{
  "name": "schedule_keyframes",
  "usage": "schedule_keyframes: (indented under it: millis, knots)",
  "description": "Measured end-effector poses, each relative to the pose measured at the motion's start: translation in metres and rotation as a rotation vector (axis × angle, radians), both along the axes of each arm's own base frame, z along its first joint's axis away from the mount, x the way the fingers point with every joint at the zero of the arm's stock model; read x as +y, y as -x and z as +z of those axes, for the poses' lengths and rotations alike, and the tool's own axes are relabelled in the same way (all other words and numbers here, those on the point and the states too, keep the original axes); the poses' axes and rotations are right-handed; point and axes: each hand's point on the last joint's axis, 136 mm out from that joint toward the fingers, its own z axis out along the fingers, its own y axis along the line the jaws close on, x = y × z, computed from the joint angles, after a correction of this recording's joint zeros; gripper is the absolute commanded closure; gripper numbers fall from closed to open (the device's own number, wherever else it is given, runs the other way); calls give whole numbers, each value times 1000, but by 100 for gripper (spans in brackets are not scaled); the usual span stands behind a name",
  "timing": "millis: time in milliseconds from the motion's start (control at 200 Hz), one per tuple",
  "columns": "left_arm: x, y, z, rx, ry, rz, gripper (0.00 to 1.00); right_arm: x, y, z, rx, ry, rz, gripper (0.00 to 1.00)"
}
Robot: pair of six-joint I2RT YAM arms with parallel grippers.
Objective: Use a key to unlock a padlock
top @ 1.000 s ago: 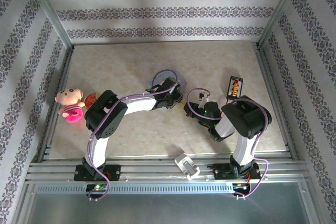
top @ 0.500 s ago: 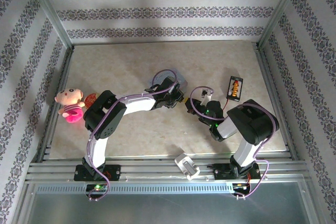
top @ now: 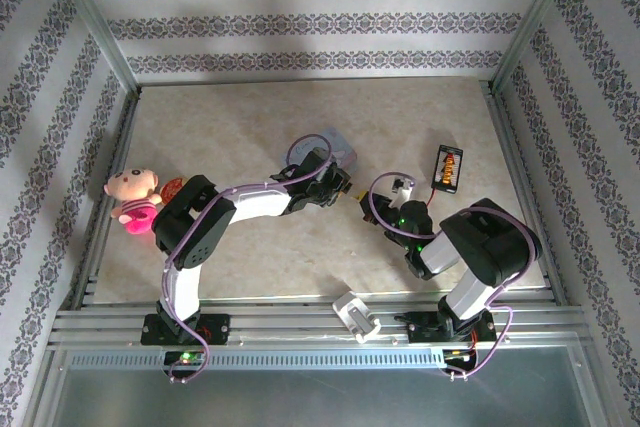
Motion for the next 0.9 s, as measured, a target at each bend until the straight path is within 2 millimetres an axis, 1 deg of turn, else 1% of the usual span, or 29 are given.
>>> schedule_keyframes:
  millis: [210, 290, 370, 530, 615, 770, 899]
  knots:
    - [0, -2, 4, -17, 40, 26, 100, -7, -2, 2, -5, -2, -40, 100]
    - [0, -3, 6, -23, 56, 36, 100, -9, -3, 6, -20, -2, -59, 100]
    - [-1, -5, 8, -27, 75, 47, 100, -9, -4, 17, -53, -7, -72, 100]
    - [-4, -7, 14, -30, 125, 69, 100, -9, -3, 50, -165, -8, -94, 100]
    - [-7, -9, 18, -33, 158, 76, 100, -13, -3, 60, -204, 1, -117, 100]
    - [-14, -8, 25, -15, 218, 72, 100, -18, -6, 60, -219, 32, -146, 100]
    - [-16, -6, 27, 1, 243, 72, 100, -18, -9, 48, -193, 57, -152, 100]
